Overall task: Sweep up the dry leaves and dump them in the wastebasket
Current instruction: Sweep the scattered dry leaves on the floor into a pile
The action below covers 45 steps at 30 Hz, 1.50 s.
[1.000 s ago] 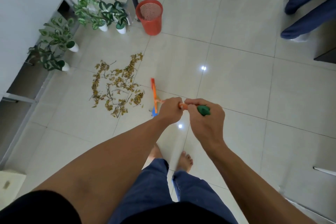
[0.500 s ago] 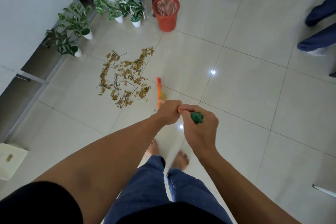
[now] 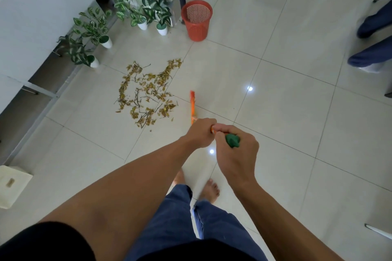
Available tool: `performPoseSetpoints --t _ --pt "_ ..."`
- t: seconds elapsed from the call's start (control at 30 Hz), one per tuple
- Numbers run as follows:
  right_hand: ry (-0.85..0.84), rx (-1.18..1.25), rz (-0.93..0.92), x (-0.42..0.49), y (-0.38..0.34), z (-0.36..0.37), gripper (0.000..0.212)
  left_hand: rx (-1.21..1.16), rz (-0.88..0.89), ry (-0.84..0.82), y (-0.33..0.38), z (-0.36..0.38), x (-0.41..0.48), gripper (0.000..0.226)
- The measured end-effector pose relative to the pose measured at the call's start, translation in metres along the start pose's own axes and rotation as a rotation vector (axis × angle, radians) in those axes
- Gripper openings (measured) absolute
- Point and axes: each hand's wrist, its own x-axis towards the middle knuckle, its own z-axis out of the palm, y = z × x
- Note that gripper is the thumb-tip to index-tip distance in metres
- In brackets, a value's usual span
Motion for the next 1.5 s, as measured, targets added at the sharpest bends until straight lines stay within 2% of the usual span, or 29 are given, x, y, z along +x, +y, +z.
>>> performPoseSetpoints --t 0.1,0.23,0.37,0.47,0.6,0.7,0.87,1.1,1.33,1.5 --pt "-0.028 0.074 0.051 0.002 0.003 0.007 0.026 0.003 -0.06 0.042 -0.013 -0.002 -0.004 0.018" --pt "-0.084 0.123 0.012 0.014 -0.012 0.015 0.026 -0.032 -0.112 0.177 -0.023 -0.019 -0.011 0.021" --pt "-0.259 0.034 -0.157 0.014 -0.035 0.03 0.025 -0.112 -0.224 0.343 -0.04 -0.037 -0.022 0.03" --pt "-0.397 -0.018 -0.276 0.016 -0.051 0.049 0.025 -0.142 -0.327 0.44 -0.061 -0.051 -0.036 0.026" --pt "-0.579 -0.048 -0.295 0.027 -0.066 0.092 0.026 -0.226 -0.544 0.547 -0.099 -0.065 -0.057 0.025" --pt "-0.722 -0.06 -0.268 0.037 -0.07 0.136 0.023 -0.286 -0.697 0.57 -0.131 -0.07 -0.069 0.016" --pt "-0.897 -0.185 -0.172 0.062 -0.068 0.198 0.022 -0.287 -0.859 0.471 -0.174 -0.073 -0.072 0.02" --pt "-0.895 -0.276 -0.199 0.109 -0.084 0.214 0.02 -0.47 -0.859 0.482 -0.165 -0.096 -0.022 0.017" --pt "-0.839 -0.286 -0.291 0.173 -0.124 0.197 0.017 -0.587 -0.747 0.555 -0.127 -0.145 0.047 0.019" --pt "-0.957 -0.265 -0.245 0.214 -0.152 0.195 0.019 -0.556 -0.855 0.577 -0.118 -0.166 0.068 0.013"
